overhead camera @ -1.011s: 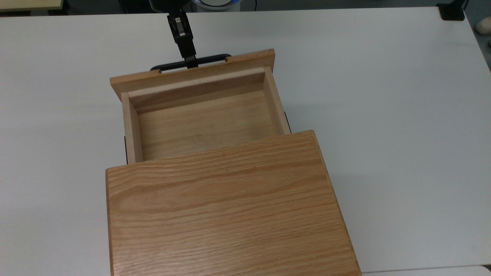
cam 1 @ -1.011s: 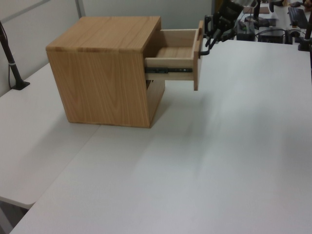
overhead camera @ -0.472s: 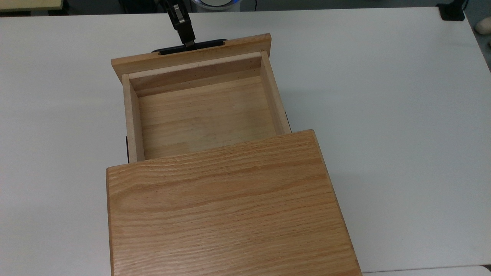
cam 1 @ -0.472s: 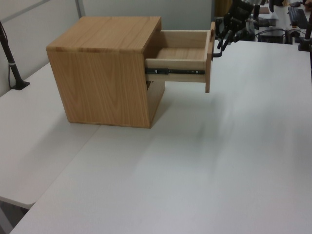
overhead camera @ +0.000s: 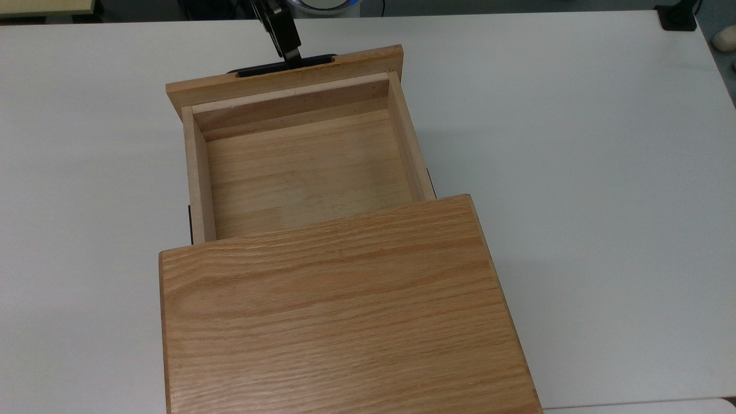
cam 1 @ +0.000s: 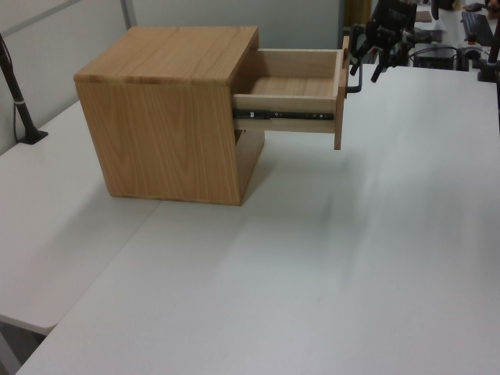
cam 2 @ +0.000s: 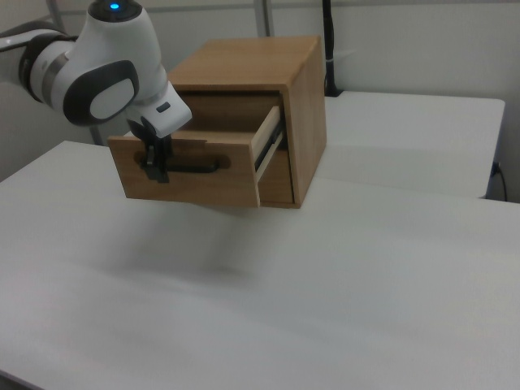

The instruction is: Open the drawer by sliding it

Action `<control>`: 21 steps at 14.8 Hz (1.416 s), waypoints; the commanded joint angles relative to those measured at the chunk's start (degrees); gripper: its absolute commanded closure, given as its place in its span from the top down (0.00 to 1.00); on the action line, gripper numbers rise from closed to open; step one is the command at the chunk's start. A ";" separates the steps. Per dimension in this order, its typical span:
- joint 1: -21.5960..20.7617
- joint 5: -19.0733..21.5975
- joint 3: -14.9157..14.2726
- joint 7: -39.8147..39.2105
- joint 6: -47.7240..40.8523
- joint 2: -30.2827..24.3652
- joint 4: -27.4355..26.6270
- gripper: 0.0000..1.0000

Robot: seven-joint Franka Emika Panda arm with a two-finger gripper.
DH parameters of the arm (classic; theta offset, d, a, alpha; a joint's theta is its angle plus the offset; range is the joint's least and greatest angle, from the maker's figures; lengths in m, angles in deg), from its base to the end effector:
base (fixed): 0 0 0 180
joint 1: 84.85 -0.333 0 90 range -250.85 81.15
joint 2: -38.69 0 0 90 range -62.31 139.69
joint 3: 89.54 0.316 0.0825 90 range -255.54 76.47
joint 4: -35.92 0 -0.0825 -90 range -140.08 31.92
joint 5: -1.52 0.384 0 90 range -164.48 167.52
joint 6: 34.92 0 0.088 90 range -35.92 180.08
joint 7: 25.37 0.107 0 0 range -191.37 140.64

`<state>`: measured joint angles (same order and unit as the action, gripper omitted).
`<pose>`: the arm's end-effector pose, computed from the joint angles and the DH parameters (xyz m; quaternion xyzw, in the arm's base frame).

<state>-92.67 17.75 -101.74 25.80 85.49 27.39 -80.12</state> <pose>0.5253 -0.0342 0.5618 -0.8398 0.5047 -0.0607 0.1905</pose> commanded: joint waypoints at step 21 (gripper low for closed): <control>7.12 -22.65 8.16 -56.62 -32.34 9.36 24.28 1.00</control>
<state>-86.37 -4.73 -94.06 -29.70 55.32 36.53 -57.26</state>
